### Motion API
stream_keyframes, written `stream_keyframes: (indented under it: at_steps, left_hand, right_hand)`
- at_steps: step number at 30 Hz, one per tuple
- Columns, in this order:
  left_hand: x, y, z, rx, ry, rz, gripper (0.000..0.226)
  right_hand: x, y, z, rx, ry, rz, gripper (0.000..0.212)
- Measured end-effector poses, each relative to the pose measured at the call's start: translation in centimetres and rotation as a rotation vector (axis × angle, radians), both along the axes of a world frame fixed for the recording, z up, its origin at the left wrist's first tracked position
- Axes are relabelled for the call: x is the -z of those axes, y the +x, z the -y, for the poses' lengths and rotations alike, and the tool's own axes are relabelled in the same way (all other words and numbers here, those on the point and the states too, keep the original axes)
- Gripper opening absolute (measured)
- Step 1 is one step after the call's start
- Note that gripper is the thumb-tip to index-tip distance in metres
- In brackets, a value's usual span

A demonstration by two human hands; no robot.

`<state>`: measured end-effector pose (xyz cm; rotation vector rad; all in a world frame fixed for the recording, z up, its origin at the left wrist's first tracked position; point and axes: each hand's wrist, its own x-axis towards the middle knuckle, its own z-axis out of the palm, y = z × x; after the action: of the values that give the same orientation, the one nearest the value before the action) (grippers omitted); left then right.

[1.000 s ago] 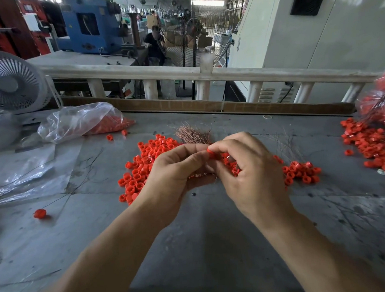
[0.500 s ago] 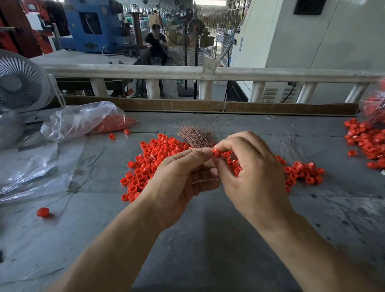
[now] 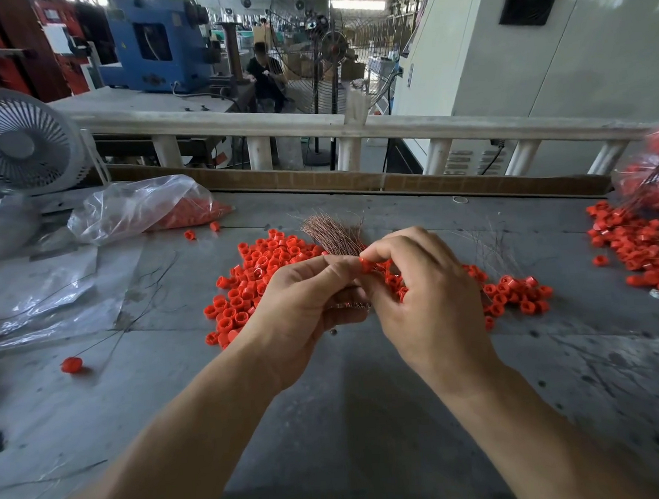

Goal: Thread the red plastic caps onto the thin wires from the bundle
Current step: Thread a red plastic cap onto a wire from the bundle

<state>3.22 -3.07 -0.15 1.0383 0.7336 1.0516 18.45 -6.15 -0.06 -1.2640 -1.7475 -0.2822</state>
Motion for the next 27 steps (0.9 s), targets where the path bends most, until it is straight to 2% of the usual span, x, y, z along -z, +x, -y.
stream_keyframes:
  at_steps: [7,24,27]
  left_hand:
    - [-0.12,0.01,-0.04,0.027,-0.018,0.002,0.019]
    - [-0.26,0.01,0.06,0.038,0.013,-0.010,0.017]
    - [-0.03,-0.14,-0.12,0.021,0.029,-0.009,0.018]
  right_hand:
    - [0.17,0.02,-0.06,-0.006,0.006,-0.006,0.012]
    - [-0.11,0.56,-0.17,0.013,0.067,0.035,0.002]
    - [-0.19,0.55,-0.20,0.051,0.058,0.068,0.010]
